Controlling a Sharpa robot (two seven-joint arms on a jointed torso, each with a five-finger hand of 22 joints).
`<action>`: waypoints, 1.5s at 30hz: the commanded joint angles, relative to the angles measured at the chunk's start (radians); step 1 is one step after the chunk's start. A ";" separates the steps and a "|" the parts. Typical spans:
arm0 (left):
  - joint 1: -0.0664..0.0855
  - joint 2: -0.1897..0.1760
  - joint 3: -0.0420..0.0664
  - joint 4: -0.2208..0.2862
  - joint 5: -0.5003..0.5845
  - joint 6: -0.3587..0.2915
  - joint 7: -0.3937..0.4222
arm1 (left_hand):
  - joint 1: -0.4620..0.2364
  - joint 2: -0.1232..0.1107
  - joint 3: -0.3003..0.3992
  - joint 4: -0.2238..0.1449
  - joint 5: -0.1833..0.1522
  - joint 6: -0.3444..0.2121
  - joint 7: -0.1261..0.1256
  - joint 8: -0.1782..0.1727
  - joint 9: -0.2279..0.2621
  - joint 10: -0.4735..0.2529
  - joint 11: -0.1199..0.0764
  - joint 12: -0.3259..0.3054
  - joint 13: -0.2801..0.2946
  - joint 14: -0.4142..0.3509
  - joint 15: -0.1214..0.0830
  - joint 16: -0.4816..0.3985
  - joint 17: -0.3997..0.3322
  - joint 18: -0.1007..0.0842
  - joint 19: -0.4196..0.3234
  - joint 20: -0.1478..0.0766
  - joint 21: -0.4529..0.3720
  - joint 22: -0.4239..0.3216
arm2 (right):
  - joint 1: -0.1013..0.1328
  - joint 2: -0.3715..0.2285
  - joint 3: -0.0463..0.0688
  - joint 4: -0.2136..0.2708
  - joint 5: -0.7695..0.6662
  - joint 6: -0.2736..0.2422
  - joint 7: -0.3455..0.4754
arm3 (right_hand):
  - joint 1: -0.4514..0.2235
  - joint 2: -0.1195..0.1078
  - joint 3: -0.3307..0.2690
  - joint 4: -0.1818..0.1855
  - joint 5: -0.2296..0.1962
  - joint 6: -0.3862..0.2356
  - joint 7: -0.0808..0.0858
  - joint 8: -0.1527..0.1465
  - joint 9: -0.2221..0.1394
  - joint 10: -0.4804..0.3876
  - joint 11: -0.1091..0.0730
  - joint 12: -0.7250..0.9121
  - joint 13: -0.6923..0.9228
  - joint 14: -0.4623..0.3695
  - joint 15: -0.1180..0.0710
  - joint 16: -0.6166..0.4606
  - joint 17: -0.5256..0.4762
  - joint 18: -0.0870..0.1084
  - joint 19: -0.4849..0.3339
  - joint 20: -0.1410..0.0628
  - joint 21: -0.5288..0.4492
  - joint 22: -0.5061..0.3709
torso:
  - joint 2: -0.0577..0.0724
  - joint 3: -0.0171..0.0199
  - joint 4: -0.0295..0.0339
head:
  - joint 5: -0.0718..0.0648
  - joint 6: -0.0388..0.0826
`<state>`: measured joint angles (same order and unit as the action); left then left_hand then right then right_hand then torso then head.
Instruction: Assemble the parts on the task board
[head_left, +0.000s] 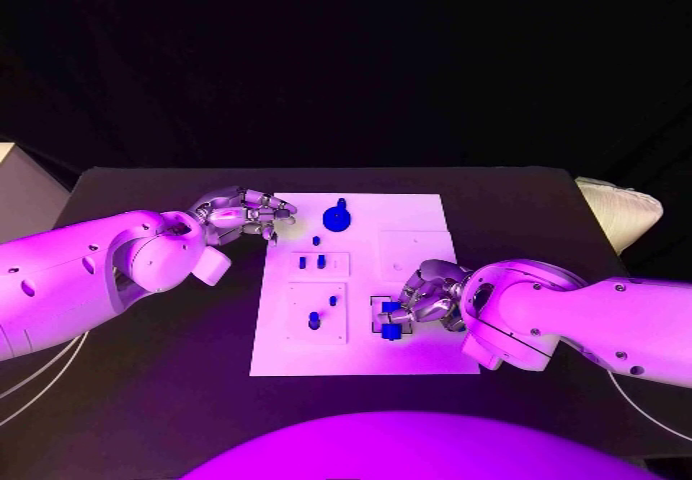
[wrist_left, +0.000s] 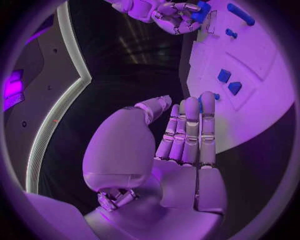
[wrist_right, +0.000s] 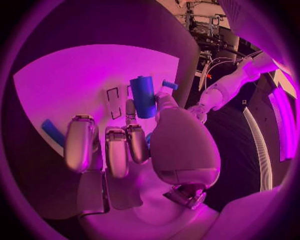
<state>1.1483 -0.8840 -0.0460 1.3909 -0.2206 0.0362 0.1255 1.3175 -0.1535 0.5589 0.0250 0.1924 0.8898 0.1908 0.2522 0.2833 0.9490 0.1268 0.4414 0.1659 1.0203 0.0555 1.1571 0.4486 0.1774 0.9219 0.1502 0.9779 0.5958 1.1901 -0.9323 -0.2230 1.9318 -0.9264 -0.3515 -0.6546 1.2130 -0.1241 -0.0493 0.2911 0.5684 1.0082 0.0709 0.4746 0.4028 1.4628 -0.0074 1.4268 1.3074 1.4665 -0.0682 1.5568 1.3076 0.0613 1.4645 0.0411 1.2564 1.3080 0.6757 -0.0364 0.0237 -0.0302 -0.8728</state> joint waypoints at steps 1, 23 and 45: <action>0.000 0.001 0.000 0.001 -0.003 0.019 0.001 | 0.006 0.001 0.001 0.004 0.005 -0.007 0.001 0.002 -0.001 -0.007 0.000 0.005 -0.001 -0.005 -0.001 -0.001 -0.001 0.007 0.008 0.001 -0.005 -0.002 | 0.000 0.001 0.000 0.002 0.005 0.020 0.004 | 0.004 0.008 0.006 0.000 0.000 0.021 -0.013 0.006 0.001 0.031 -0.006 0.004 0.169 0.102 -0.005 0.006 0.253 -0.011 0.044 -0.006 0.007 0.196 | 0.001 0.0000 -0.0001 | 0.000 0.000; 0.000 0.000 0.000 0.002 -0.003 0.023 -0.003 | 0.006 0.001 0.001 0.005 0.005 -0.007 0.001 0.003 -0.001 -0.008 0.001 0.006 -0.002 -0.005 0.000 -0.001 -0.002 0.007 0.008 0.001 -0.006 -0.002 | -0.005 0.055 -0.001 -0.084 -0.033 0.035 0.006 | -0.014 0.001 0.003 0.002 -0.028 0.023 -0.012 0.005 0.001 0.031 -0.005 0.002 0.168 0.101 -0.006 0.006 0.252 -0.011 0.044 -0.007 0.007 0.196 | 0.001 -0.0013 0.0009 | -0.001 0.000; 0.000 0.000 0.000 0.001 -0.004 0.027 -0.005 | 0.006 0.001 0.001 0.005 0.005 -0.007 0.001 0.003 -0.001 -0.008 0.001 0.006 -0.002 -0.005 0.000 -0.001 -0.002 0.007 0.008 0.001 -0.006 -0.002 | -0.009 0.065 -0.003 -0.098 -0.046 0.025 0.005 | -0.042 0.001 -0.006 0.003 -0.067 0.026 -0.011 0.007 0.002 0.032 -0.005 0.003 0.170 0.102 -0.005 0.006 0.253 -0.011 0.044 -0.006 0.009 0.196 | 0.000 -0.0018 0.0009 | -0.005 0.000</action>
<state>1.1483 -0.8848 -0.0462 1.3903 -0.2232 0.0446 0.1180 1.3175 -0.1534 0.5589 0.0250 0.1924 0.8898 0.1908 0.2522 0.2834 0.9491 0.1268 0.4414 0.1652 1.0203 0.0555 1.1571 0.4479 0.1773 0.9219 0.1502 0.9779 0.5949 1.1840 -0.8685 -0.2237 1.8340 -0.9571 -0.3265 -0.6527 1.1773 -0.1229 -0.0523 0.2940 0.5048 1.0275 0.0587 0.4788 0.4062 1.4630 -0.0073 1.4267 1.3081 1.4664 -0.0682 1.5567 1.3074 0.0613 1.4644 0.0412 1.2602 1.3075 0.6758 -0.0376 0.0244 -0.0340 -0.8728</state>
